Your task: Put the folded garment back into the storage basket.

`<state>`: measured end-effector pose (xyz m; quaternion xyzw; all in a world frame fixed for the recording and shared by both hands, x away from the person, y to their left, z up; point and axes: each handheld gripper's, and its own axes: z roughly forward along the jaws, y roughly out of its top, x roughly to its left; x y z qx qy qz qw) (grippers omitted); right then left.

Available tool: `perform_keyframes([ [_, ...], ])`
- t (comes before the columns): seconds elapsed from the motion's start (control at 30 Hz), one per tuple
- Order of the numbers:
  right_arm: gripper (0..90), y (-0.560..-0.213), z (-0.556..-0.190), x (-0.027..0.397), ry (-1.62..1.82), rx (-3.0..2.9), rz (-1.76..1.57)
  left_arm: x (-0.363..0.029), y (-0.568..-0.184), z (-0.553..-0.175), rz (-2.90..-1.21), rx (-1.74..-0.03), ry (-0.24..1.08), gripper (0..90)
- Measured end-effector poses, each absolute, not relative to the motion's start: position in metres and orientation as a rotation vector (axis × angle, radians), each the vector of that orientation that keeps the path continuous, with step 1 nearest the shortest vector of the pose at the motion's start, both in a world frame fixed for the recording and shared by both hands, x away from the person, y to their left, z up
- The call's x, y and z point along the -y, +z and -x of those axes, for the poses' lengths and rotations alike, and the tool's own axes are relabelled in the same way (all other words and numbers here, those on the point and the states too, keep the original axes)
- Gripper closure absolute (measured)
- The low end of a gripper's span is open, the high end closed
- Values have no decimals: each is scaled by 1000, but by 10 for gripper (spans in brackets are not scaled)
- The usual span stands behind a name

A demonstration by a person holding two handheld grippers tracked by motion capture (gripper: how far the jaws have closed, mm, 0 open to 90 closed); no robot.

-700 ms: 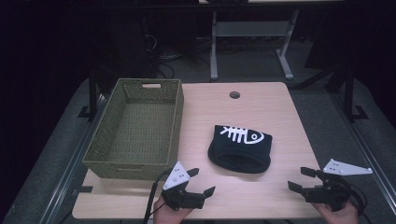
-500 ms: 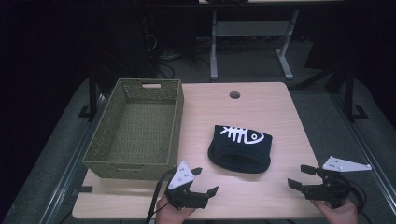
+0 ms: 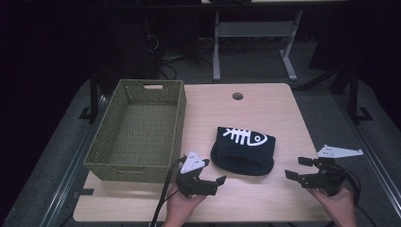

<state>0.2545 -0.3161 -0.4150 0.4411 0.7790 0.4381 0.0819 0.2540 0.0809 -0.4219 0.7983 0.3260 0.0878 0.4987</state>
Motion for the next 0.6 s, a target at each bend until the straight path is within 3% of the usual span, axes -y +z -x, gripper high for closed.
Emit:
perform_keyframes([
  [0.6,151,-414,-317,294,1281,-2430,-1352,-61,-421,-299,-1929,-882,227,178],
])
